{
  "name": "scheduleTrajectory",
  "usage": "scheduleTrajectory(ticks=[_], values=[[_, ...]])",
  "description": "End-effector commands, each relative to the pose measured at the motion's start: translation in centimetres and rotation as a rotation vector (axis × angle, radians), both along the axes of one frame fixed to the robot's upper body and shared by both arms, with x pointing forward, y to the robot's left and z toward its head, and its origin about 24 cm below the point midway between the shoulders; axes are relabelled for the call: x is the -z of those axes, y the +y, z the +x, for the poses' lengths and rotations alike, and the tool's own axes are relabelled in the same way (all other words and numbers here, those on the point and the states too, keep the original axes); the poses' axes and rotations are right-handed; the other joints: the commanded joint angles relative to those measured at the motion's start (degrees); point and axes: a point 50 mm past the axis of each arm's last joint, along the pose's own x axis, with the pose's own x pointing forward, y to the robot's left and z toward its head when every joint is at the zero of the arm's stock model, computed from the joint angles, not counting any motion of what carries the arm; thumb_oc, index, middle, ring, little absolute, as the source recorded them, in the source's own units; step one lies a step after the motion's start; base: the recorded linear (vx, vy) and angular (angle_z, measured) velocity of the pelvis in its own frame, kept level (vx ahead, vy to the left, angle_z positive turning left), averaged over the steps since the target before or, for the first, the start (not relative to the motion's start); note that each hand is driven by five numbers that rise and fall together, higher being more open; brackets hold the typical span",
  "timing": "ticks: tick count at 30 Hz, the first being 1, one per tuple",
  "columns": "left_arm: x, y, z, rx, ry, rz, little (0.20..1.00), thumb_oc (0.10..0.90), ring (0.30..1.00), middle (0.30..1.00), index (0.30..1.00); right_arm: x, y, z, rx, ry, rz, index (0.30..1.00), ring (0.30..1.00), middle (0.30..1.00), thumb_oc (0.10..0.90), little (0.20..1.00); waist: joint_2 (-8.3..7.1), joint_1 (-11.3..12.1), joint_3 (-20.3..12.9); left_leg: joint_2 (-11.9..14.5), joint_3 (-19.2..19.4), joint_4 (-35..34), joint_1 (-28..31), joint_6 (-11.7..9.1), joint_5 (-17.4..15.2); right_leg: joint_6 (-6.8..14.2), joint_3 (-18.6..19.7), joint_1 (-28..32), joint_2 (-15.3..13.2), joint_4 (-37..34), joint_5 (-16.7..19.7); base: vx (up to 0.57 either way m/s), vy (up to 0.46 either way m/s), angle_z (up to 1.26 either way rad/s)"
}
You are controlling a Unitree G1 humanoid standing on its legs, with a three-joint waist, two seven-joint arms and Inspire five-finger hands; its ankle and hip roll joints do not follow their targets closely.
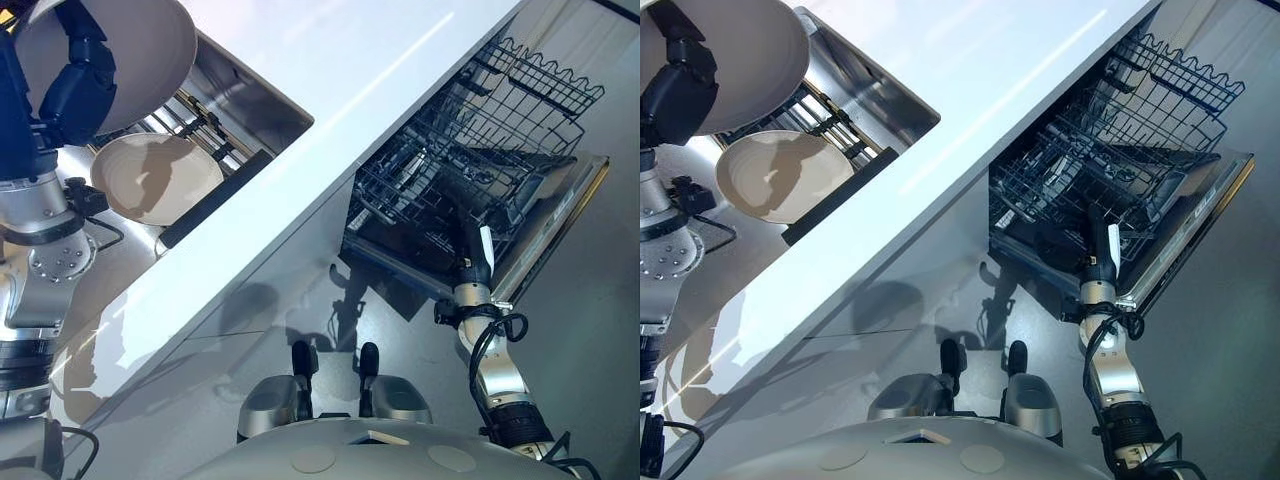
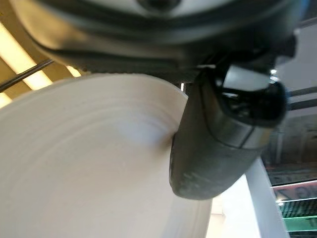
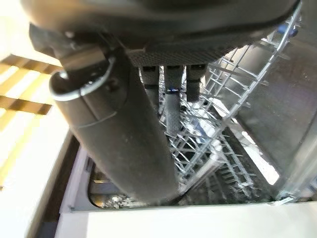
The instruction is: Pick up plates and place into dishwasher.
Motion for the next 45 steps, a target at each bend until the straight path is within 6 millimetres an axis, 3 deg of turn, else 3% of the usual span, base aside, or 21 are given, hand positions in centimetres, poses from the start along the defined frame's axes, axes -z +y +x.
scheduleTrajectory(ticks=[1,5,10,17,19,24,29,32,39,45], values=[[-1.1,-1.0,0.0,0.069,-0.202,-0.025,0.200,0.100,0.300,0.300,0.300,-16.8,-0.8,0.5,-0.148,-0.898,-0.070,0.900,0.900,0.900,0.800,0.900,1.86,-1.44,-9.22,-0.45,-1.25,1.33,0.19,-1.17,-6.09,-0.31,-2.78,-1.57,2.94,9.02,-10.66,0.00,0.000,0.00],[-0.9,-2.9,1.0,0.155,-0.238,-0.024,0.200,0.100,0.300,0.300,0.300,-19.0,1.4,0.8,-0.365,-0.968,-0.079,0.900,0.900,0.900,0.800,0.900,1.34,-1.37,-10.03,-0.59,-1.22,0.97,0.57,-1.31,-6.24,-0.32,-3.09,-1.22,2.87,8.84,-10.80,0.00,-0.017,0.05],[-0.4,-5.1,2.5,0.252,-0.169,-0.034,0.200,0.100,0.300,0.300,0.300,-19.5,3.9,2.1,-0.618,-0.880,-0.078,0.900,0.900,0.900,0.800,0.900,0.48,-1.40,-11.08,-0.64,-1.17,0.92,0.64,-1.26,-6.05,-0.39,-2.96,-1.19,3.05,8.49,-10.18,-0.01,-0.037,0.03],[-0.1,-6.0,3.1,0.293,-0.112,-0.028,0.200,0.100,0.300,0.300,0.300,-19.3,4.8,3.2,-0.691,-0.789,-0.095,0.900,0.900,0.900,0.800,0.900,-0.07,-1.36,-11.60,-0.39,-0.81,0.79,1.35,-1.24,-6.24,-0.13,-2.56,-0.65,3.33,7.97,-9.69,0.01,-0.015,-0.01],[0.2,-6.0,3.0,0.302,-0.102,-0.033,0.200,0.100,0.300,0.300,0.300,-18.6,4.8,3.6,-0.704,-0.716,-0.127,0.900,0.900,0.900,0.800,0.900,-0.22,-1.43,-11.69,-0.41,-0.68,0.74,1.51,-1.21,-6.33,0.01,-2.39,-0.58,3.37,7.88,-9.56,0.00,-0.005,0.02],[0.8,-5.2,2.6,0.312,-0.083,-0.050,0.200,0.100,0.300,0.300,0.300,-14.0,2.5,5.0,-0.661,-0.356,-0.264,0.900,0.900,0.900,0.800,0.900,-0.90,-1.83,-12.13,-0.45,-0.41,0.39,1.89,-1.22,-6.35,0.42,-1.76,-0.49,3.52,7.28,-9.00,0.00,-0.001,-0.01],[1.0,-4.7,2.1,0.297,-0.072,-0.043,0.200,0.100,0.300,0.300,0.300,-10.5,0.9,4.9,-0.653,-0.180,-0.159,0.900,0.900,0.900,0.800,0.900,-1.12,-2.08,-11.91,-0.21,-0.35,0.00,2.64,-1.05,-6.77,0.69,-1.41,0.13,3.61,6.82,-9.06,0.03,0.000,-0.05],[1.3,-4.3,2.1,0.280,-0.067,-0.040,0.200,0.100,0.300,0.300,0.300,-10.9,1.0,4.2,-0.707,-0.250,-0.031,0.900,0.900,0.900,0.800,0.900,-1.04,-2.30,-11.74,-0.09,-0.17,0.00,2.70,-0.93,-6.79,0.86,-1.24,0.20,3.60,6.73,-8.81,0.01,-0.005,-0.09],[1.5,-4.9,3.2,0.263,-0.074,-0.046,0.200,0.100,0.300,0.300,0.300,-15.5,3.0,3.8,-0.811,-0.605,0.297,0.900,0.900,0.900,0.800,0.900,-0.57,-2.66,-11.39,-0.28,0.33,0.00,2.76,-0.54,-6.90,1.05,-1.44,-0.03,3.49,6.60,-8.33,-0.01,0.003,-0.05],[2.0,-5.4,3.9,0.257,-0.028,-0.064,0.200,0.100,0.300,0.300,0.300,-18.9,3.4,2.2,-0.775,-0.871,0.188,0.900,0.900,0.900,0.800,0.900,-0.27,-2.55,-12.03,-0.59,0.51,0.00,2.91,-0.29,-7.12,1.05,-1.37,0.18,3.50,6.05,-8.17,0.00,0.001,-0.01]])
